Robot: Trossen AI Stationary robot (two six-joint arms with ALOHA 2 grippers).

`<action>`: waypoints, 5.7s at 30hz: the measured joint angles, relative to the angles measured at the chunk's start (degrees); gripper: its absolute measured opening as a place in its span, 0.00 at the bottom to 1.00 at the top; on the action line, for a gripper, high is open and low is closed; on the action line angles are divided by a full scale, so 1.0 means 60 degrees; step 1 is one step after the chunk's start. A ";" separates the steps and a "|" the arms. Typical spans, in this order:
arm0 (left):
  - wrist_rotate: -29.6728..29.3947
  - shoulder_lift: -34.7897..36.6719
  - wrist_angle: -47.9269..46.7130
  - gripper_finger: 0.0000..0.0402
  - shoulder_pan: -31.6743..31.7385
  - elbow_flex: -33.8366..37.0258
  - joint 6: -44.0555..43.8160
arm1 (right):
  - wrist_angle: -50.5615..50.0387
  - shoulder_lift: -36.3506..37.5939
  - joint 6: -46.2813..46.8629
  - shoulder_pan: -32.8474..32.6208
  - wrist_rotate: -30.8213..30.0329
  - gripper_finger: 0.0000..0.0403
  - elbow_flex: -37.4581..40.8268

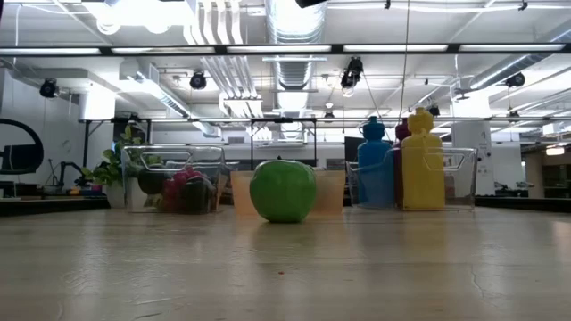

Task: Pick & Place Food Item
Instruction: Put the transparent water bottle into the right transparent bin

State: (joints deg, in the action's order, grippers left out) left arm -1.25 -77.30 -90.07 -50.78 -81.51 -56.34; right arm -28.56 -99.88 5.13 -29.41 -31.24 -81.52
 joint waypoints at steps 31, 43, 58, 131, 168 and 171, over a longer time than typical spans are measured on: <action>0.0204 0.0122 0.0021 0.62 -0.0024 -0.0321 0.0205 | 0.0421 0.0004 -0.0135 0.0011 0.0033 0.51 0.0230; 0.0400 0.0903 0.0002 0.67 -0.0029 0.0349 -0.0381 | 0.0664 0.0007 -0.0413 0.0011 0.0036 0.51 0.0219; 0.0501 0.1295 0.0028 0.68 -0.0025 0.0912 -0.0762 | 0.0668 0.0007 -0.0470 0.0011 0.0036 0.51 0.0219; 0.0957 0.1679 0.0508 0.22 -0.0018 0.1082 -0.1089 | 0.0665 0.0007 0.0076 0.0011 0.0022 0.51 -0.0109; -0.0081 0.1814 -0.0031 0.20 0.0114 0.0118 -0.1215 | 0.0585 0.0072 0.0076 0.0005 0.0043 0.51 -0.0109; -0.0154 0.1787 -0.0025 0.20 0.0402 -0.0116 -0.1248 | 0.0491 0.0250 0.0113 0.0000 0.0058 0.51 -0.0106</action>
State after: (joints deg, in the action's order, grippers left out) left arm -2.17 -66.57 -90.22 -48.37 -82.21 -63.83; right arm -25.62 -98.38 5.81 -29.41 -30.89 -82.15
